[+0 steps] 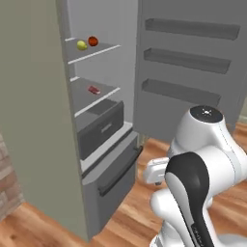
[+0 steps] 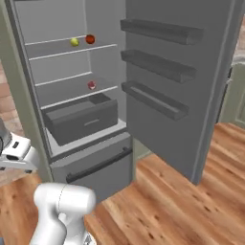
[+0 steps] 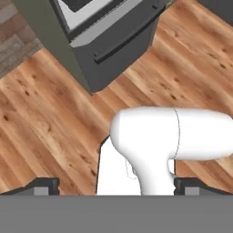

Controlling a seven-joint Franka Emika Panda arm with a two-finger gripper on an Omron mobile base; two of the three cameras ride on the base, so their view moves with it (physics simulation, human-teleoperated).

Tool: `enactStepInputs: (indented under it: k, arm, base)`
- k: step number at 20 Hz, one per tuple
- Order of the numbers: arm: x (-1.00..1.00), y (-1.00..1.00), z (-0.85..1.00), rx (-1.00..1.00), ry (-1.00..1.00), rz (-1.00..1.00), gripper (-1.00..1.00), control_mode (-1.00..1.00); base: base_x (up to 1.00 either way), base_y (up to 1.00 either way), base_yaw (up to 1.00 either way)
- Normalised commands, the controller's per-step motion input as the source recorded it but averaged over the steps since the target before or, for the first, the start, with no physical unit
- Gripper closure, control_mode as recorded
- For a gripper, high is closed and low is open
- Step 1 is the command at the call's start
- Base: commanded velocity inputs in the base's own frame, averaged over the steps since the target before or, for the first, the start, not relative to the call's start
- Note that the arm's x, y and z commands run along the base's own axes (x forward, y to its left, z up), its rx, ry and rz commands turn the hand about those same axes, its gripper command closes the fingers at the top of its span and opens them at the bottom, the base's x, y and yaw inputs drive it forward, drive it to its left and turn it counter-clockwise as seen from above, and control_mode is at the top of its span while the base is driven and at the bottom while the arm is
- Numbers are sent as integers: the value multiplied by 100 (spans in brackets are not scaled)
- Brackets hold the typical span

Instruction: Gather the tomato and lemon from the fridge and place them on a tray on the dining counter. Then gather the steaks from the fridge and place them on the other tray.

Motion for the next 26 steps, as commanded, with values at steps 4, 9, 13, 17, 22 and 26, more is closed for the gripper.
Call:
enactStepInputs:
  k: [4, 9, 13, 17, 22, 26]
  arm:
    - [0, 0, 0, 0, 0, 0, -100, 100]
    - [0, 0, 0, 0, 0, 0, -100, 100]
    - [0, 0, 0, 0, 0, 0, -100, 100]
    - [0, 0, 0, 0, 0, 0, -100, 100]
    - [0, 0, 0, 0, 0, 0, -100, 100]
    - [0, 0, 0, 0, 0, 0, -100, 100]
  base:
    - [58, -39, 39]
    - [73, -58, 32]
    - [89, -49, 27]
    - [65, -22, 37]
    - [53, -1, 47]
    - [23, 0, 50]
